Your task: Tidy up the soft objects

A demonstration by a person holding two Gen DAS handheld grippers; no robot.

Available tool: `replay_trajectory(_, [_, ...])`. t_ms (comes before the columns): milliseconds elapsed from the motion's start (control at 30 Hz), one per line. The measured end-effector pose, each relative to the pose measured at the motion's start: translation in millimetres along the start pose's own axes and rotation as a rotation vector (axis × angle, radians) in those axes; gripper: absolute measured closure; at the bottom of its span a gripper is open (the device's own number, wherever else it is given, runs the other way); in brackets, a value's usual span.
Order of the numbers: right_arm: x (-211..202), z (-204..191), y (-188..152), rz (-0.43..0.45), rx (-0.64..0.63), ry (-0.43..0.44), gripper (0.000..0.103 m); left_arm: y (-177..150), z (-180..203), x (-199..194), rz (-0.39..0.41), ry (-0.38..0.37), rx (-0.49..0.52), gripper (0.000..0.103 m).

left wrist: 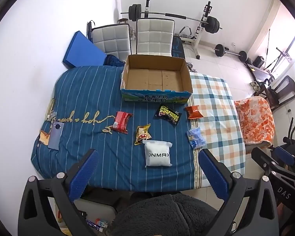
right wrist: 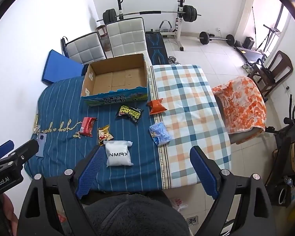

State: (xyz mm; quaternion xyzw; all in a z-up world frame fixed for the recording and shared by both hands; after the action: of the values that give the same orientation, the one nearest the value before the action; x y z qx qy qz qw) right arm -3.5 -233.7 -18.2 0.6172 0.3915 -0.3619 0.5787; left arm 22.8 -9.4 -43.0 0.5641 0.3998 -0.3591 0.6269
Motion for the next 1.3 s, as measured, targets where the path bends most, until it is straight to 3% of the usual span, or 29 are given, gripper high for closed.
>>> replay_trajectory(1300, [-11.1,-7.5,5.8,0.026,-0.024,-0.020,0.012,-8.3,3.1,3.2,0.007,0.034,0.024,0.000])
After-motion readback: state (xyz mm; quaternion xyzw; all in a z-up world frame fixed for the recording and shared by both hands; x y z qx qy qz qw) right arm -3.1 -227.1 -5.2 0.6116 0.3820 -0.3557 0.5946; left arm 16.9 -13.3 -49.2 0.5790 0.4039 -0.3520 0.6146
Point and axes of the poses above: each gripper's, at about its wrist camera, not at the fingertips, and x roughly the way its jaws point, z to its right, y to its top, the point moved 5 cm from there along x, roughly the way its jaws point, and after that the axes turned 2 degrees about x, right-handed, at the moved point
